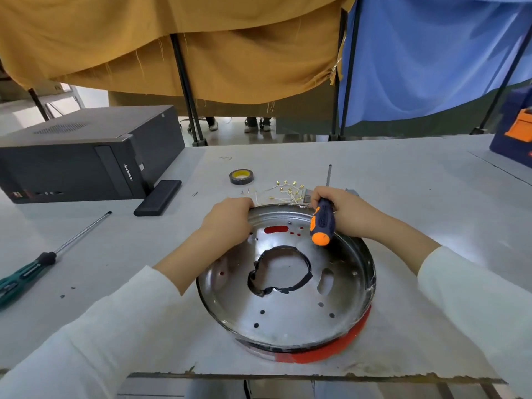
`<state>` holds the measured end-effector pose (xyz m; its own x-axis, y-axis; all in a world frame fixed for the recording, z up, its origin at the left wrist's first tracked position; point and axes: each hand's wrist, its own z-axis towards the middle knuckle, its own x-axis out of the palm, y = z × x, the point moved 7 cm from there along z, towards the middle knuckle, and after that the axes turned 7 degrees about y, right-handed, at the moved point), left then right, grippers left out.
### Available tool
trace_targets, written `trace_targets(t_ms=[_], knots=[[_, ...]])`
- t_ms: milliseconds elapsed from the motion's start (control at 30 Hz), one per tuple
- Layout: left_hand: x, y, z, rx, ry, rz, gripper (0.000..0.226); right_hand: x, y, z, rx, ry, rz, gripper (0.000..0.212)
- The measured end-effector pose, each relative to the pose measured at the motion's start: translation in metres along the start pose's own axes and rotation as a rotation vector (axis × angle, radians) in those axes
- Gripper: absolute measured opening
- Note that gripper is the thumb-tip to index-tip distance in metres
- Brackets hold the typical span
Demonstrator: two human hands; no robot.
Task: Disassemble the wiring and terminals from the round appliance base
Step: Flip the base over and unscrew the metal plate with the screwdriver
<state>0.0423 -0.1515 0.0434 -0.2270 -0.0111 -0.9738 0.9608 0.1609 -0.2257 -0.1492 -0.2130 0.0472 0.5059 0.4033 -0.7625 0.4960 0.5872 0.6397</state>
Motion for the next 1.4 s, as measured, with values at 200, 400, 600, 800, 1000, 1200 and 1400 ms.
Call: trace_targets(t_ms=[200, 400, 600, 800, 1000, 1200, 1400], knots=[[0.006, 0.008, -0.015, -0.066, 0.085, 0.155, 0.027, 0.007, -0.001, 0.004, 0.025, -0.008, -0.126, 0.041], [0.002, -0.009, 0.0, 0.028, 0.083, 0.03, 0.037, 0.009, 0.001, 0.009, 0.011, 0.043, -0.13, 0.041], [0.02, -0.018, 0.016, 0.122, 0.05, 0.001, 0.025, 0.008, -0.004, 0.007, -0.019, -0.009, -0.112, 0.031], [0.021, -0.015, 0.02, 0.132, -0.008, -0.033, 0.02, -0.037, 0.016, 0.009, -0.053, -0.357, 0.237, 0.015], [0.018, -0.018, 0.016, 0.134, -0.038, 0.003, 0.015, -0.056, 0.055, 0.007, -0.184, -0.525, 0.039, 0.047], [0.019, -0.018, 0.014, 0.137, -0.009, -0.014, 0.019, -0.06, 0.073, 0.006, -0.245, -0.588, 0.131, 0.05], [0.019, -0.018, 0.013, 0.15, -0.022, -0.021, 0.019, -0.062, 0.082, 0.001, -0.306, -0.609, 0.188, 0.054]])
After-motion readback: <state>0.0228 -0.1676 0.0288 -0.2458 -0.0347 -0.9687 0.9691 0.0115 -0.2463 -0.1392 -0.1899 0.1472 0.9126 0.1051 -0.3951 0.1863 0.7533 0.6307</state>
